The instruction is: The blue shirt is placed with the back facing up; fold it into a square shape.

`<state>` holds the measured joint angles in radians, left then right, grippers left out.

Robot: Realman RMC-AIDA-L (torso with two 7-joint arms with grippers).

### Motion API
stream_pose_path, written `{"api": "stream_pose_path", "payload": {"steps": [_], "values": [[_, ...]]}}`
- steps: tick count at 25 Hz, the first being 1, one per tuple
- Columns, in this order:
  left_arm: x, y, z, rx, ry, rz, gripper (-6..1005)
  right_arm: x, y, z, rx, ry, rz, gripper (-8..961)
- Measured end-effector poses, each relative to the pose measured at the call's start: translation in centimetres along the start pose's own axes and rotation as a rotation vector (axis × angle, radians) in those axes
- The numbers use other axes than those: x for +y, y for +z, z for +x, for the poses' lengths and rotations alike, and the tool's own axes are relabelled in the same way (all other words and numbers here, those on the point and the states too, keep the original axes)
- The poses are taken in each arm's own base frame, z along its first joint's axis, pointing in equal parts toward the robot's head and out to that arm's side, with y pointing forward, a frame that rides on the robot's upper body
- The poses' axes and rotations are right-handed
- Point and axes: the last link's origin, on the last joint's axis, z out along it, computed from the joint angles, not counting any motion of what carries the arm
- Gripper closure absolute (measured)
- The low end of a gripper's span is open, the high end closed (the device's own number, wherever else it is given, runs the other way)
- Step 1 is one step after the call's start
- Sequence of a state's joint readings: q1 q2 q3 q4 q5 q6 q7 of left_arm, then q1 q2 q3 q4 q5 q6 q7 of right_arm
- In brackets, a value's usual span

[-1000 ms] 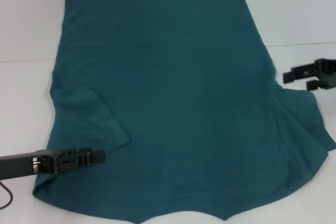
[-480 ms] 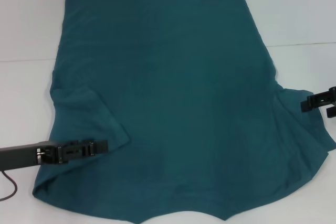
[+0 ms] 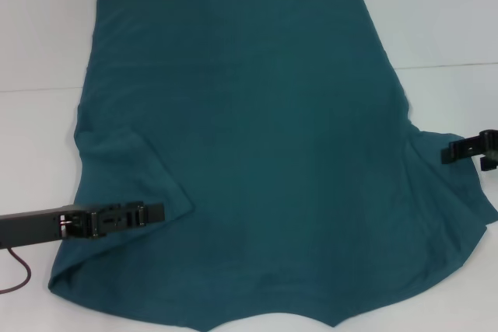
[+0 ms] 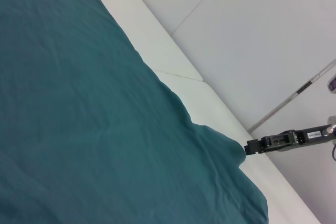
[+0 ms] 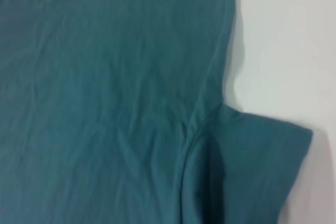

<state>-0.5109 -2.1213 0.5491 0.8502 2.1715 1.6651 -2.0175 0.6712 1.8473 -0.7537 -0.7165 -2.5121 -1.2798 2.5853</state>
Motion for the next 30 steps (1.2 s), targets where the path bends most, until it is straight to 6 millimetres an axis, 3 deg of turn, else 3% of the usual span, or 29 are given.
{"api": "stream_pose_path", "payload": {"steps": [8,17,23,28,30], "values": [[-0.1,0.0,0.0,0.004,-0.006,0.003,339,0.7,1.7,0.4,0.001,-0.023,0.043,72],[-0.1,0.0,0.1,0.007,-0.008,0.009,339,1.1,2.2,0.2,-0.012,-0.017,0.038,73],[-0.1,0.1,-0.1,0.005,-0.017,0.004,340,1.3,2.3,0.1,-0.010,-0.012,0.039,277],[-0.2,0.1,-0.1,0.005,-0.027,0.005,340,1.2,2.3,0.2,-0.006,-0.005,0.043,528],[-0.2,0.0,-0.1,0.005,-0.028,0.006,340,1.2,2.3,0.2,-0.006,-0.001,0.044,739]]}}
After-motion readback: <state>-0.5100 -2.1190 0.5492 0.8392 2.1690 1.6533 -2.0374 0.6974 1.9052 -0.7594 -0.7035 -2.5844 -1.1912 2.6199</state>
